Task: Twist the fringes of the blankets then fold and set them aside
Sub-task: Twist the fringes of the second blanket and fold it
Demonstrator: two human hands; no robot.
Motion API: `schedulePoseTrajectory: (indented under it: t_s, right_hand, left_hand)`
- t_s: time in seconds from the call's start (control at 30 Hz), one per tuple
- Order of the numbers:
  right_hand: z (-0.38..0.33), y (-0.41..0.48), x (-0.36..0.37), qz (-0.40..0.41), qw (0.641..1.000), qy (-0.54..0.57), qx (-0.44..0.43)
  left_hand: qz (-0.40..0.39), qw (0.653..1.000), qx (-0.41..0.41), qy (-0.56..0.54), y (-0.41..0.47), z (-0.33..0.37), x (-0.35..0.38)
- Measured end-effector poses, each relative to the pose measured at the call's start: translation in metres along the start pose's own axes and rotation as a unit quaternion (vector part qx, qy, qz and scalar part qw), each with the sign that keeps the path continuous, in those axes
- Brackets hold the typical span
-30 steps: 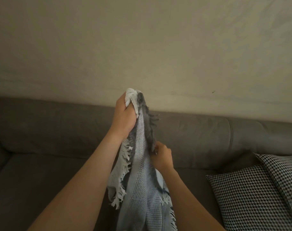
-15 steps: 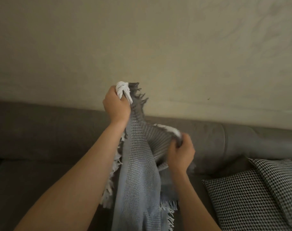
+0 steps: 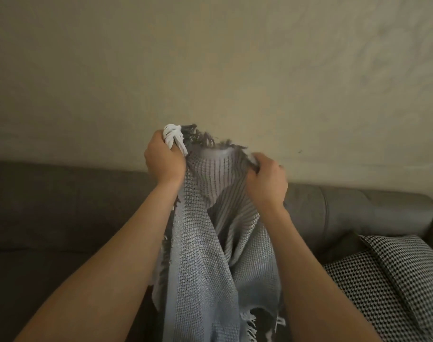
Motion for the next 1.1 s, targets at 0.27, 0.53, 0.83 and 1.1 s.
schedulePoseTrajectory:
  t_s: [0.27, 0.53, 0.83, 1.1]
  right_hand:
    - [0.013, -0.012, -0.022, 0.132, 0.985, 0.109, -0.029]
    - [0.072, -0.124, 0.051, -0.131, 0.98, 0.055, -0.14]
    - [0.067, -0.16, 0.109, -0.287, 0.951, -0.039, -0.107]
    - [0.058, -0.154, 0.113, -0.145, 0.966, -0.15, -0.155]
  left_hand:
    - [0.006, 1.0, 0.022, 0.001, 0.011, 0.005, -0.006]
    - [-0.048, 0.996, 0.069, -0.014, 0.015, 0.006, 0.006]
    - [-0.139, 0.982, 0.125, -0.014, -0.002, 0.024, 0.022]
    - [-0.142, 0.981, 0.127, -0.026, -0.005, 0.028, 0.026]
Point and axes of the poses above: each hand's wrist, its own y-axis towards the middle knuckle, its own x-axis out of the palm, z = x × y, the point moved 5 cm from there along y, towards the middle knuckle, and after that the axes turned 13 degrees about x, right-handed, at the moved point
